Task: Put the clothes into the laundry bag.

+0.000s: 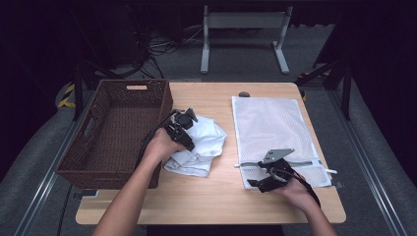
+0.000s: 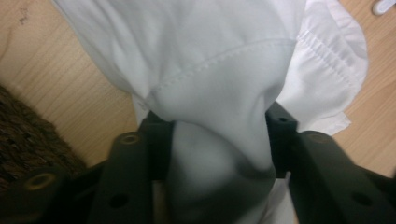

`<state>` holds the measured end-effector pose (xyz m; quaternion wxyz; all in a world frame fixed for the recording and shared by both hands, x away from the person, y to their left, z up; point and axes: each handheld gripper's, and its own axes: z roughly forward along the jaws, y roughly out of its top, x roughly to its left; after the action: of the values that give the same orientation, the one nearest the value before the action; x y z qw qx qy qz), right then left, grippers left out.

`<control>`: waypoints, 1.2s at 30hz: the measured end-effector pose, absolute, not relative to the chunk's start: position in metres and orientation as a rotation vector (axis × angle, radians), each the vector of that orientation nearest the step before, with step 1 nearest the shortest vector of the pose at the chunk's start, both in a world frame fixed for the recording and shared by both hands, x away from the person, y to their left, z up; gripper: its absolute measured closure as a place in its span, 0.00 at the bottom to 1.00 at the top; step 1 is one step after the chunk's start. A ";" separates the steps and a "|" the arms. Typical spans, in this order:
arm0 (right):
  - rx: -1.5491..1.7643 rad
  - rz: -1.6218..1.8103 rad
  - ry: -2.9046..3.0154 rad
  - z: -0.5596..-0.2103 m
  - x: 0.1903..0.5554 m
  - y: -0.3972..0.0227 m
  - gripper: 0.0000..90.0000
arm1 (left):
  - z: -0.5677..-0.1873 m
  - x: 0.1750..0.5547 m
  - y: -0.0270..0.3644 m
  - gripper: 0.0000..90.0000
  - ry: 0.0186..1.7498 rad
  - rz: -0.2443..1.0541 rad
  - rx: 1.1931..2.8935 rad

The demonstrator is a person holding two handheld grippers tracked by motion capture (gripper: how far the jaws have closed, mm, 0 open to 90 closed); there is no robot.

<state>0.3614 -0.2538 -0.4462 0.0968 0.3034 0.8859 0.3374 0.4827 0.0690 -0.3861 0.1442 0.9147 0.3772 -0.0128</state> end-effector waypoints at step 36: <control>1.054 1.021 2.466 -0.428 0.354 -0.302 0.54 | -0.373 0.416 0.001 0.95 0.653 0.055 2.383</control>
<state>0.3537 -0.3020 -0.4280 0.1358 0.3638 0.8514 0.3525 0.4158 0.0010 -0.3726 0.3287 0.9106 0.2496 0.0210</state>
